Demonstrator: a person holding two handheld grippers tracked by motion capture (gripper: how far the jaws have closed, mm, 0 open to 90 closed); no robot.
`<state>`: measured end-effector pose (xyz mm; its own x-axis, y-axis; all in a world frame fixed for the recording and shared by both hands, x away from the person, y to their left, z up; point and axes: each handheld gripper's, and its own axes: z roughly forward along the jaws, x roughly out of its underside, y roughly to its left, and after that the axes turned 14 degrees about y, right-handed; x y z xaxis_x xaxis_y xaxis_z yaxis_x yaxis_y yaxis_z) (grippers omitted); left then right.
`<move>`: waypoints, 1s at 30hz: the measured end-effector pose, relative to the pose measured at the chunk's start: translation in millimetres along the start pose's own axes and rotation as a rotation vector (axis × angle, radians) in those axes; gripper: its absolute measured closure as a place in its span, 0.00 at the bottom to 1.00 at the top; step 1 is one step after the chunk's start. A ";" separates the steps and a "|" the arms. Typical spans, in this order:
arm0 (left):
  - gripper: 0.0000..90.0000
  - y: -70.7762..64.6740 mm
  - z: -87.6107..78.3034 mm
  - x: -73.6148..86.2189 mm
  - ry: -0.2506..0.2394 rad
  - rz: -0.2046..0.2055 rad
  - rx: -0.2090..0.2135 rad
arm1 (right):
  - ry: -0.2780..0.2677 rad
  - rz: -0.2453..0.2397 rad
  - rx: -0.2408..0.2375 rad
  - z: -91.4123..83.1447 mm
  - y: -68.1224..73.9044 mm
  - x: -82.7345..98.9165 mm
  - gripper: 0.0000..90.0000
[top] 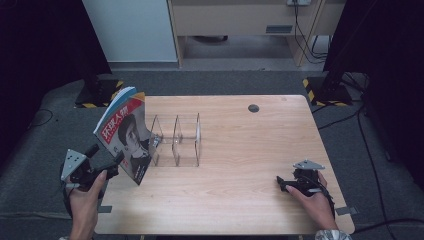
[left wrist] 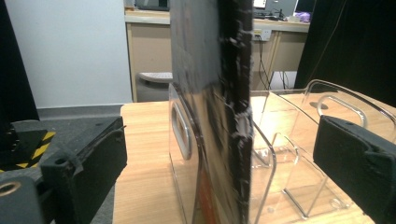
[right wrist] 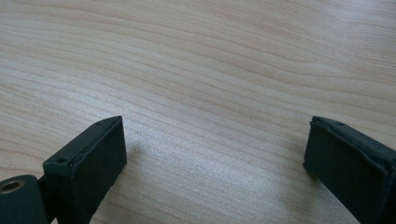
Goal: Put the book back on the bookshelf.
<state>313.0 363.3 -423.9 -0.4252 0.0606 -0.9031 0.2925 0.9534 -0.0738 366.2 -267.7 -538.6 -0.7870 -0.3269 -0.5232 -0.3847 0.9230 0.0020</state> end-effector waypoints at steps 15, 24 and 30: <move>0.03 -8.8 -15.2 14.2 0.039 0.032 0.011 | 0.000 0.000 0.001 0.0 -0.2 0.1 0.07; 0.03 -17.7 -23.0 21.9 0.052 0.043 0.036 | 0.000 0.005 0.002 0.1 0.5 -0.2 0.07; 0.04 -24.8 -28.2 20.8 0.050 0.054 0.049 | -0.001 0.008 0.003 0.2 0.7 -0.3 0.07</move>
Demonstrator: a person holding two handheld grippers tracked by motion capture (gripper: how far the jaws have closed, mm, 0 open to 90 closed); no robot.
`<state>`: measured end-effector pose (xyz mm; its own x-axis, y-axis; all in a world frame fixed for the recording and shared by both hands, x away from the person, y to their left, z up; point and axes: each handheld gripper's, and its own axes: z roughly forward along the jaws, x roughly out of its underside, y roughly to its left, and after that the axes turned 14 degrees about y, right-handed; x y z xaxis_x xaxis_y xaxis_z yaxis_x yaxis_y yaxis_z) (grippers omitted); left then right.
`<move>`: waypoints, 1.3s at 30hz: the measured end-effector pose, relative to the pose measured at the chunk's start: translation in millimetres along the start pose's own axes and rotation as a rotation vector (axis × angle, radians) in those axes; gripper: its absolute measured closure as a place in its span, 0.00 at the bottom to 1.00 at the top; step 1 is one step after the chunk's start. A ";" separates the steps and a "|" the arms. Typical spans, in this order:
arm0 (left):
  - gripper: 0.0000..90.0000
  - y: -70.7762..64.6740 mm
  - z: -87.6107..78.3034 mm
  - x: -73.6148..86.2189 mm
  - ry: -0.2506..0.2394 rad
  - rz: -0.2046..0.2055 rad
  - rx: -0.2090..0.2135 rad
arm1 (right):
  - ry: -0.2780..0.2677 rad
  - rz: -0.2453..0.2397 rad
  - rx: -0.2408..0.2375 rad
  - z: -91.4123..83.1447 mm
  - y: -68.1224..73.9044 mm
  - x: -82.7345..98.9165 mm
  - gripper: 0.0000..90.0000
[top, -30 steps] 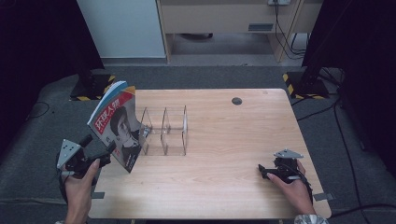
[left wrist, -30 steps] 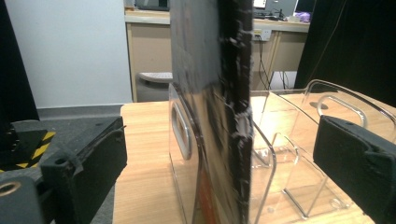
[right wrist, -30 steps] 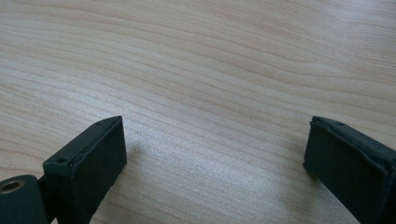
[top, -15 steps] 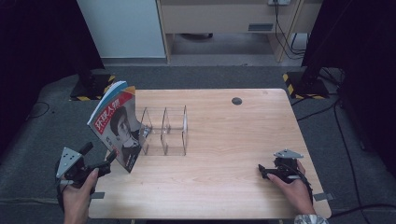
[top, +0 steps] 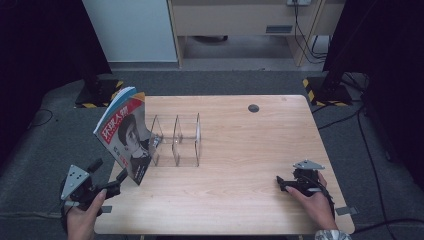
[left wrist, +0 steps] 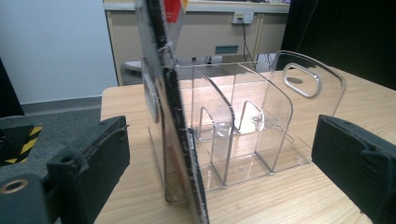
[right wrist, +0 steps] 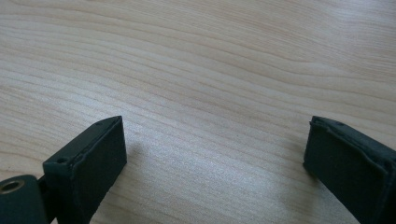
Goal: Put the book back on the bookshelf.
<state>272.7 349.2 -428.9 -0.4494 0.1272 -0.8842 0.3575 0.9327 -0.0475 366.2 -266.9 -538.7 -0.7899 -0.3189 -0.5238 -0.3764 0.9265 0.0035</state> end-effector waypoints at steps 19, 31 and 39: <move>0.06 -48.1 17.3 -16.1 0.044 0.077 0.132 | 0.000 0.004 0.002 0.0 0.3 0.1 0.07; 0.06 -70.2 61.0 -27.3 0.083 0.109 0.192 | 0.000 0.004 0.000 0.1 0.2 0.0 0.07; 0.06 -89.0 75.9 -27.3 0.139 0.137 0.223 | -0.002 0.004 0.002 0.2 0.2 0.0 0.07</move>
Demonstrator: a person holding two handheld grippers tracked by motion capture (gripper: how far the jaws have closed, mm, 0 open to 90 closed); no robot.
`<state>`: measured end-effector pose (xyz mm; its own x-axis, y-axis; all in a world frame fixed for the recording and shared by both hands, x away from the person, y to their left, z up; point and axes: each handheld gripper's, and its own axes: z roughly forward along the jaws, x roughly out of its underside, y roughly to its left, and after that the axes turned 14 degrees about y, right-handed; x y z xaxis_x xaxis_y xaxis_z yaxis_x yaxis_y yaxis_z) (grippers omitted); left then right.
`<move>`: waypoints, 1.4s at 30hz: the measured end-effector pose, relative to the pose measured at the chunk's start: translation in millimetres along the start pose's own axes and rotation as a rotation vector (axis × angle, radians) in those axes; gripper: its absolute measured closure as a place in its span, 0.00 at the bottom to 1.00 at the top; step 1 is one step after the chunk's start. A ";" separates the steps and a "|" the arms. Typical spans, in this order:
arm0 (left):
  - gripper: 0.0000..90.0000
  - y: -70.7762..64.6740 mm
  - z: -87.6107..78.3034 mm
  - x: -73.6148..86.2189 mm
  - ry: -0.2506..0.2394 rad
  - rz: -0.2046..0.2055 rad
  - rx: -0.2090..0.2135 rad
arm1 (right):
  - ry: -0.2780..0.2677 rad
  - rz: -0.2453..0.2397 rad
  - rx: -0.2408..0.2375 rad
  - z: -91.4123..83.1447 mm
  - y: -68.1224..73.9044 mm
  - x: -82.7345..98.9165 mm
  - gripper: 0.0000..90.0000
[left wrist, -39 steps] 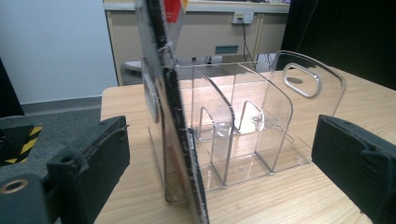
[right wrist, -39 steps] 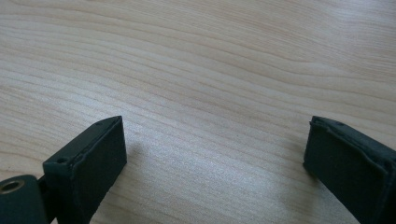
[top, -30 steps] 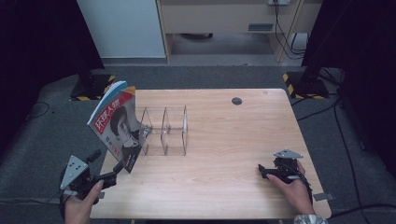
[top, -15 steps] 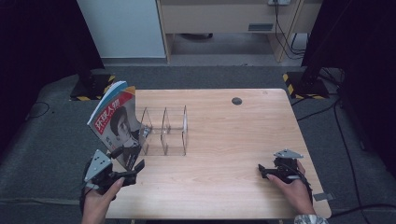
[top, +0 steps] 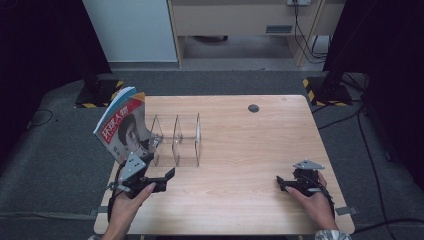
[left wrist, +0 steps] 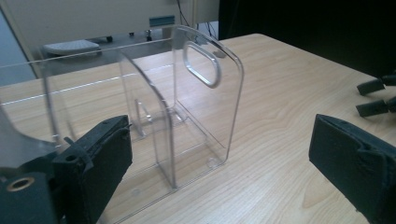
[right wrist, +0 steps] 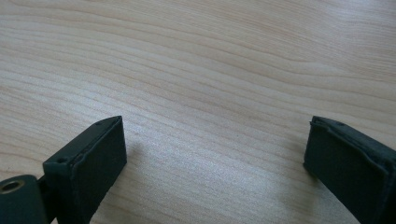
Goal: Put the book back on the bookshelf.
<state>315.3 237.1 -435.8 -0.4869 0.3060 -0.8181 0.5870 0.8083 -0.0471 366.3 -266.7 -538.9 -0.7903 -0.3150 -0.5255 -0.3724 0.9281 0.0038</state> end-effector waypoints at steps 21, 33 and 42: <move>0.06 -38.3 50.0 -10.8 0.087 0.088 0.079 | 0.002 0.001 0.000 -0.2 0.1 0.2 0.07; 0.06 -60.0 80.6 -16.1 0.144 0.123 0.121 | 0.001 -0.001 -0.002 -0.5 -0.5 0.7 0.07; 0.06 -80.6 108.3 -20.1 0.192 0.160 0.157 | 0.001 0.010 -0.002 -1.7 -2.1 2.0 0.07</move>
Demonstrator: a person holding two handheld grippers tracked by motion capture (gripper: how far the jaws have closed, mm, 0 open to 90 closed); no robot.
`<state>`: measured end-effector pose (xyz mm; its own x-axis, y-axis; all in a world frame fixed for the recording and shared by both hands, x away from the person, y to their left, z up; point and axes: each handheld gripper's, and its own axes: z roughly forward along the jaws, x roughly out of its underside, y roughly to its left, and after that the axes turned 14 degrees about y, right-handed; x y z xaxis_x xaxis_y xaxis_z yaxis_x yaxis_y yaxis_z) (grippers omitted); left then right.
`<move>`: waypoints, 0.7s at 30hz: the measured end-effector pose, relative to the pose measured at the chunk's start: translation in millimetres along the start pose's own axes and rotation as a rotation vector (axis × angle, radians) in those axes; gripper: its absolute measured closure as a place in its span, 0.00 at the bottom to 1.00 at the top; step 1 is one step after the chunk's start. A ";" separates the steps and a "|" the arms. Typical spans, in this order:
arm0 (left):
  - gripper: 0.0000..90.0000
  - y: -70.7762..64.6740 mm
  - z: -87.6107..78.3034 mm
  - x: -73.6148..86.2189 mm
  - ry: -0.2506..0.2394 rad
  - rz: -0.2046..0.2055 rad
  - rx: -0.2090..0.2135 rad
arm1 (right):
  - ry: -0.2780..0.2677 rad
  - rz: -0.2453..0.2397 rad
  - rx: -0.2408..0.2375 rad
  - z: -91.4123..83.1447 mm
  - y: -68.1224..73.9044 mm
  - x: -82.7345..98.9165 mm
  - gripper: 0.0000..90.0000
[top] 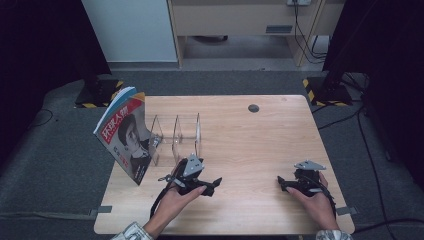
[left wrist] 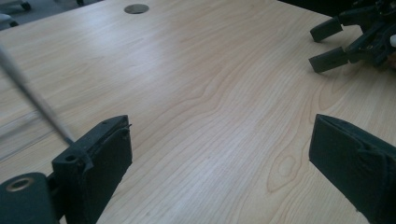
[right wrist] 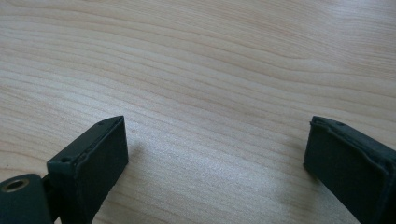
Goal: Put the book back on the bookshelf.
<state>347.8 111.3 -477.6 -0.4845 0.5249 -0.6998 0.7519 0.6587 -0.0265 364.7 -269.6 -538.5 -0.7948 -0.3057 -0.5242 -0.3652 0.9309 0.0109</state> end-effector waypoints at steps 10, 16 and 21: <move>0.06 -10.9 34.4 -9.6 0.059 0.021 0.027 | -0.002 0.000 0.001 -0.1 -2.2 0.6 0.07; 0.06 -14.8 51.3 -14.9 0.108 0.014 0.022 | 0.000 0.000 0.001 -0.1 -2.4 0.4 0.07; 0.06 -16.9 61.1 -22.2 0.116 0.014 0.035 | 0.000 0.000 0.000 -0.1 -2.4 0.4 0.07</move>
<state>373.1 55.6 -505.2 -0.5211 0.5942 -0.6127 0.7729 0.6330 -0.0435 365.2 -272.0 -538.7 -0.7952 -0.3055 -0.5238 -0.3648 0.9310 0.0108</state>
